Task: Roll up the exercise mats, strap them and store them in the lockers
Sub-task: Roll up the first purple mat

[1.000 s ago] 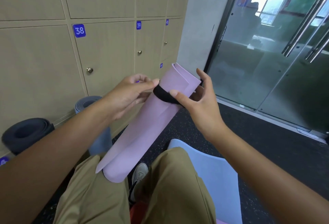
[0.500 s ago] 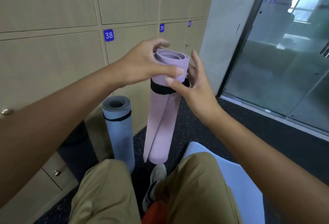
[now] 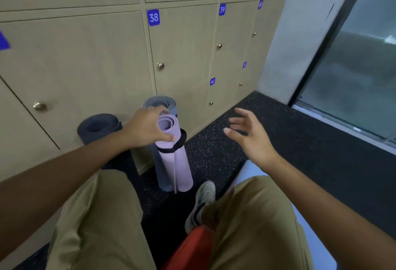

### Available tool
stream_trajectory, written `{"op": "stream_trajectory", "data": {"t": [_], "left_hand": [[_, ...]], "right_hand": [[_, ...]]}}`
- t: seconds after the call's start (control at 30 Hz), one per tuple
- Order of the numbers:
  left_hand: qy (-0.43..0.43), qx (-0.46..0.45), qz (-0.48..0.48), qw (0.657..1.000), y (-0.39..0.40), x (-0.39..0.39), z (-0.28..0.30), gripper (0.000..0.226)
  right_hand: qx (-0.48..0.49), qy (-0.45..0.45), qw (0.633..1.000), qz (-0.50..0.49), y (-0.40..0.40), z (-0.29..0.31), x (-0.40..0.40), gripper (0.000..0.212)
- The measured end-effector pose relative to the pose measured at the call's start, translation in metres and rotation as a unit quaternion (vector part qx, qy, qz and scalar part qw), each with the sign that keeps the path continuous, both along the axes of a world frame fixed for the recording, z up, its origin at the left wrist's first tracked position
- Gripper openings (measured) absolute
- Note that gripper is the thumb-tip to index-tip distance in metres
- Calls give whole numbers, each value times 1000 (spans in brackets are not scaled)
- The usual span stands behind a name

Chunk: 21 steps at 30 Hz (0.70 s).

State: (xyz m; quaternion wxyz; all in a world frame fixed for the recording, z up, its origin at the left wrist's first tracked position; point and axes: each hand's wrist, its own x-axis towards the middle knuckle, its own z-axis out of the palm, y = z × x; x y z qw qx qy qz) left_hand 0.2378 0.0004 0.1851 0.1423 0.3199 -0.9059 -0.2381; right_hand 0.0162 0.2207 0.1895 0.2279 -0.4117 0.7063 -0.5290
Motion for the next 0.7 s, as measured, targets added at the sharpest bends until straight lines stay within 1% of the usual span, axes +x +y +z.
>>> {"op": "stream_trajectory", "data": {"t": [0.07,0.13,0.17,0.27,0.3,0.4,0.47,0.53,0.7], "left_hand": [[-37,37,25,998,-8,14,-37,75],[-53,82,56,994,-15,27,-79,80],[-52,109,80,989,-16,34,-98,79],[-26,174,145,974,-10,51,-143,66],[-23,187,159,969,-7,56,-156,66],[-49,196,159,966,2,72,-187,81],[-81,180,147,969,5,79,-200,81],[-83,173,142,971,5,79,-203,71],[-62,171,92,979,3,60,-191,44]], "right_hand": [[13,-14,1000,7,-3,-15,0,63],[28,-20,999,14,-7,-30,1,61],[35,-23,999,18,-10,-37,2,60],[55,-35,997,33,-20,-58,2,58],[62,-39,997,38,-23,-64,1,57],[83,-37,995,48,-30,-81,-2,56],[96,-33,993,55,-33,-89,-5,56],[104,-34,992,58,-36,-95,-11,55],[131,-33,989,65,-43,-103,-23,46]]}}
